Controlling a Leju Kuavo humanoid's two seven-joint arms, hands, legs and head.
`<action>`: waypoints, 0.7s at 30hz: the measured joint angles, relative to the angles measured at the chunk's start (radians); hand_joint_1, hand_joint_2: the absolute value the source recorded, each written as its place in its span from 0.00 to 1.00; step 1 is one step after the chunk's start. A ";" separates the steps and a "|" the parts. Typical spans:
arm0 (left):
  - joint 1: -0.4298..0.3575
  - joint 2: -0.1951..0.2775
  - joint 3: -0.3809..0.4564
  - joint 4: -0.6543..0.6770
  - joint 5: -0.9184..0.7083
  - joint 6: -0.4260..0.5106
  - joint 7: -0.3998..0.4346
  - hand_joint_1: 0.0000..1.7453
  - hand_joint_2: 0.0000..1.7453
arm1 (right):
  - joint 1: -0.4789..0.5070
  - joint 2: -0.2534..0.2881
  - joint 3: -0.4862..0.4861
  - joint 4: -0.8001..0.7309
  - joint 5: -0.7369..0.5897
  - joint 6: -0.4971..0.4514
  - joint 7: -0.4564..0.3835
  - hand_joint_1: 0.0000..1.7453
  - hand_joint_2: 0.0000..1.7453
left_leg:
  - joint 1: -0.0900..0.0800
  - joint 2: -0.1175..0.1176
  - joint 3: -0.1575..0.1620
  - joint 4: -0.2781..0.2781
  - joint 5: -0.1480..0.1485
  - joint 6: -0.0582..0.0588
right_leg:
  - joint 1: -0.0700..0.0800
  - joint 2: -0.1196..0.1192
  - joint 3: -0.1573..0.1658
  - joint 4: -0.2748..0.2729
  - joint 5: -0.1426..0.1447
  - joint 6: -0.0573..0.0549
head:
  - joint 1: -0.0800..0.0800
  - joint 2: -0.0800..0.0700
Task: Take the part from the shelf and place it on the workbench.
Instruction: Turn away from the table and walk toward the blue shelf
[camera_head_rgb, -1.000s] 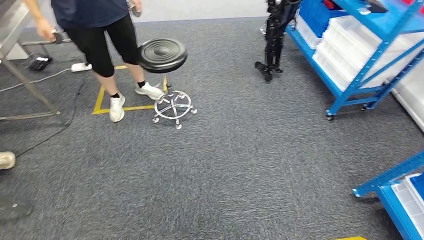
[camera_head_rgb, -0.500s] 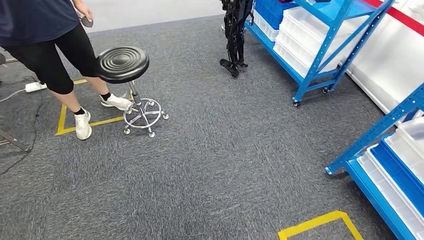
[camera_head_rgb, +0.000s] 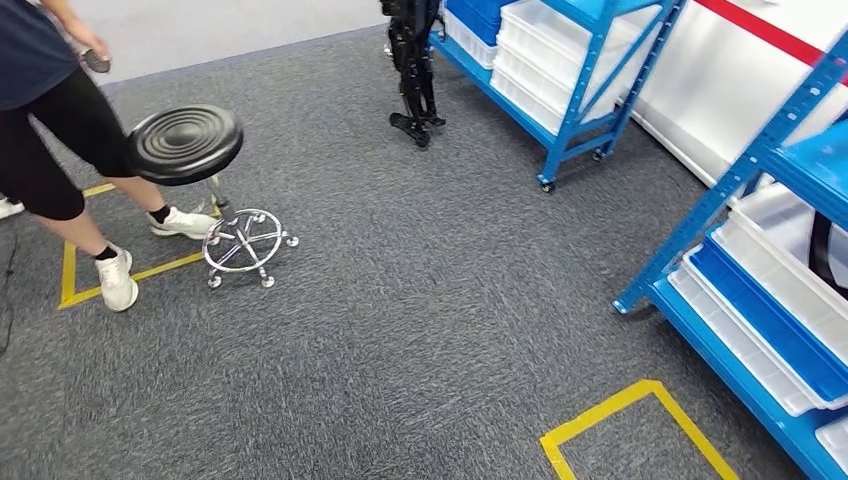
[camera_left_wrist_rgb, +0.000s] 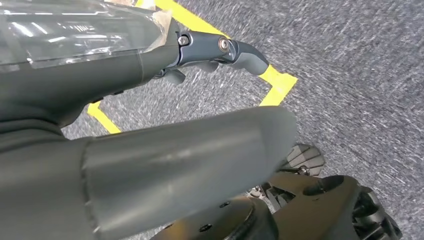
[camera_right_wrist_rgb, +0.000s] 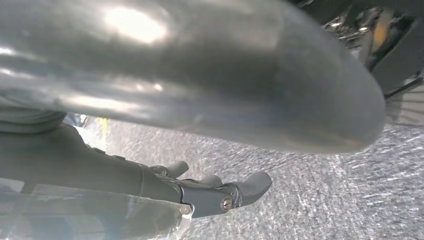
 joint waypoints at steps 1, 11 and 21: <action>-0.002 -0.001 0.000 0.000 -0.002 -0.001 0.000 0.00 0.00 | -0.001 -0.001 0.000 0.000 0.000 0.000 0.000 0.00 0.00 | -0.001 0.010 0.005 -0.002 -0.003 -0.006 | 0.005 0.003 0.000 -0.004 0.002 -0.009 | -0.001 0.000; -0.002 -0.007 -0.001 -0.002 -0.007 -0.005 0.001 0.00 0.00 | 0.000 -0.006 0.000 0.000 0.000 0.000 0.000 0.00 0.00 | 0.011 -0.099 -0.113 0.226 -0.083 -0.026 | -0.002 0.124 0.022 -0.014 0.007 -0.056 | -0.010 0.000; -0.007 -0.008 0.000 -0.002 -0.007 -0.004 0.004 0.00 0.00 | 0.003 -0.006 0.000 0.000 -0.001 0.000 -0.007 0.00 0.00 | 0.013 -0.114 -0.025 -0.003 0.031 0.014 | -0.002 0.120 -0.050 0.094 -0.045 -0.023 | -0.004 0.000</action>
